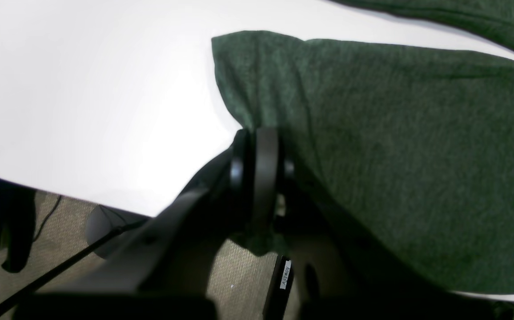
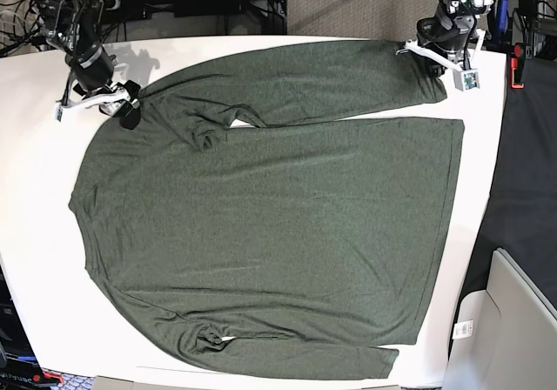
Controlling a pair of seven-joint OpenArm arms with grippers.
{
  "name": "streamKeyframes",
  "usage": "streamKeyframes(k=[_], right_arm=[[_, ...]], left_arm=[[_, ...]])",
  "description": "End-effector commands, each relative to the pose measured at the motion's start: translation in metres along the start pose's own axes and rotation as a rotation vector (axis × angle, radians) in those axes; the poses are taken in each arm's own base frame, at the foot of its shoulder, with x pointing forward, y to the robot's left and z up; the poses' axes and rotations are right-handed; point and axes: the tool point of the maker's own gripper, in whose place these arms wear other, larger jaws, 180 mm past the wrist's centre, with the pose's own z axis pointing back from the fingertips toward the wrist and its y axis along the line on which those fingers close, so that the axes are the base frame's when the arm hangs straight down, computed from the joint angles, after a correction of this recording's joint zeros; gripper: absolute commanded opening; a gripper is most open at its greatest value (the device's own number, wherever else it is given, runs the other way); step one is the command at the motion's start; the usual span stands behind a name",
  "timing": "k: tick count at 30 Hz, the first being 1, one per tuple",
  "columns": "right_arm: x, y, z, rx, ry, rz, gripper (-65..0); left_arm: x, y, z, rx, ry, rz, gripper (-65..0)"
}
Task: Fold the T-shirt properly
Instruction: 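Lower both grippers onto the shirt's shoulder corners and close them, then lift the shoulder corners with both grippers and pull them apart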
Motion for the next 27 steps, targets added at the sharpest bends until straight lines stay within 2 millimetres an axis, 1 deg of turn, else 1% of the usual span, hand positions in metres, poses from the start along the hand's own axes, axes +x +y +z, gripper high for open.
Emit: streamKeyframes(k=[1, 3, 7, 9, 14, 15, 17, 18, 21, 25, 27], right_arm=[[-0.015, -0.013, -0.001, -0.049, 0.072, -0.011, -31.0], [-0.019, -0.017, -0.006, -0.056, 0.083, -0.028, -31.0], [-0.018, -0.011, -0.013, -0.043, 0.083, -0.045, -31.9], [-0.020, -0.010, -0.015, -0.043, 0.084, -0.059, -37.7], [-0.023, -0.012, -0.015, -0.047, 0.089, -0.062, -61.3], [-0.024, -0.013, -0.014, -0.049, 0.093, -0.062, -65.0], [-0.028, -0.016, -0.011, -0.054, 0.097, -0.065, -65.0], [-0.026, -0.020, -0.007, -0.065, 0.091, -0.068, -64.9], [-0.021, -0.034, 0.009, -0.091, 0.064, -0.086, -64.8], [-0.022, -0.052, 0.030, -0.115, 0.061, -0.109, -64.8], [-0.027, -0.056, 0.035, -0.115, 0.073, -0.121, -64.8]], left_arm=[[0.008, 0.000, 0.003, -0.002, -0.033, -0.012, -65.0], [0.008, 0.001, 0.003, 0.000, -0.034, -0.011, -65.0], [0.009, 0.002, 0.003, 0.002, -0.035, -0.010, -65.0], [0.008, 0.001, 0.003, 0.000, -0.034, -0.011, -65.0], [0.008, 0.002, 0.003, 0.001, -0.033, -0.011, -65.0], [0.008, 0.002, 0.003, 0.001, -0.033, -0.011, -65.0], [0.007, 0.002, 0.004, 0.003, -0.030, -0.012, -65.0], [0.005, 0.003, 0.006, 0.004, -0.029, -0.013, -65.0], [0.001, 0.005, 0.007, 0.007, -0.023, -0.016, -65.0], [-0.006, 0.013, 0.011, 0.018, 0.001, -0.050, -65.0], [-0.011, 0.017, 0.013, 0.025, 0.014, -0.056, -65.0]])
